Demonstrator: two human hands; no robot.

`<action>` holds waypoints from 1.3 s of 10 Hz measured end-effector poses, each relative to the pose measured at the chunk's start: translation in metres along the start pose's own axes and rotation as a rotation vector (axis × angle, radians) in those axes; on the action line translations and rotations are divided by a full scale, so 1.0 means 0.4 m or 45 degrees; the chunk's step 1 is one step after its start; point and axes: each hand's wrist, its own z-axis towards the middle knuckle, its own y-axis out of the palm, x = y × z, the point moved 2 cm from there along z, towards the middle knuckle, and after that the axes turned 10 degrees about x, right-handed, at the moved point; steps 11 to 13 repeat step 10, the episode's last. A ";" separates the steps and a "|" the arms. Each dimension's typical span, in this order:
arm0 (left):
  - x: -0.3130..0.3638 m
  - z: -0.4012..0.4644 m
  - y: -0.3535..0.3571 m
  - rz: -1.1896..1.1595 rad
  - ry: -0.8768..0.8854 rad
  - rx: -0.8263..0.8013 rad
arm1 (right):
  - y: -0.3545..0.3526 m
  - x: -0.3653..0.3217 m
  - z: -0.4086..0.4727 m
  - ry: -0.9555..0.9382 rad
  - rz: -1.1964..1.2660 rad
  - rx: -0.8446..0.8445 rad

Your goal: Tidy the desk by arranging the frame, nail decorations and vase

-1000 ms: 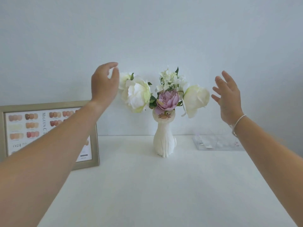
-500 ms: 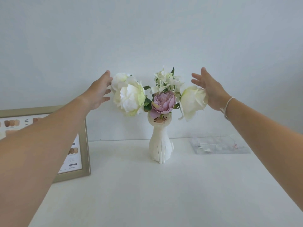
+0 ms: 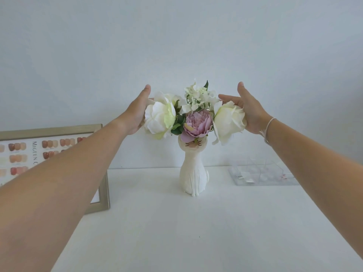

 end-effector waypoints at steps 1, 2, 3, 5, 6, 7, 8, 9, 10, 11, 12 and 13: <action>-0.002 0.002 0.000 0.011 -0.005 0.016 | 0.005 0.004 -0.002 0.019 0.007 -0.036; 0.002 -0.005 0.000 0.017 0.007 0.009 | 0.005 0.006 -0.004 0.030 0.015 -0.054; 0.008 -0.012 -0.006 -0.032 0.006 -0.008 | -0.003 0.003 -0.005 0.024 0.048 -0.018; -0.006 -0.022 -0.003 0.016 0.021 0.017 | -0.010 0.002 -0.012 0.039 0.016 -0.035; 0.000 -0.031 -0.007 0.030 0.011 -0.027 | -0.006 -0.006 -0.018 0.037 -0.006 -0.053; 0.012 -0.036 -0.026 -0.011 0.053 0.028 | -0.015 -0.018 -0.020 -0.022 -0.031 0.011; 0.018 -0.052 -0.046 -0.027 0.089 0.110 | -0.034 -0.028 -0.042 -0.071 0.006 0.127; 0.020 -0.075 -0.059 -0.042 0.098 0.117 | -0.058 -0.027 -0.071 -0.092 0.109 0.206; 0.009 -0.121 -0.065 -0.065 0.123 0.157 | -0.079 -0.003 -0.120 -0.126 0.199 0.289; 0.009 -0.121 -0.065 -0.065 0.123 0.157 | -0.079 -0.003 -0.120 -0.126 0.199 0.289; 0.009 -0.121 -0.065 -0.065 0.123 0.157 | -0.079 -0.003 -0.120 -0.126 0.199 0.289; 0.009 -0.121 -0.065 -0.065 0.123 0.157 | -0.079 -0.003 -0.120 -0.126 0.199 0.289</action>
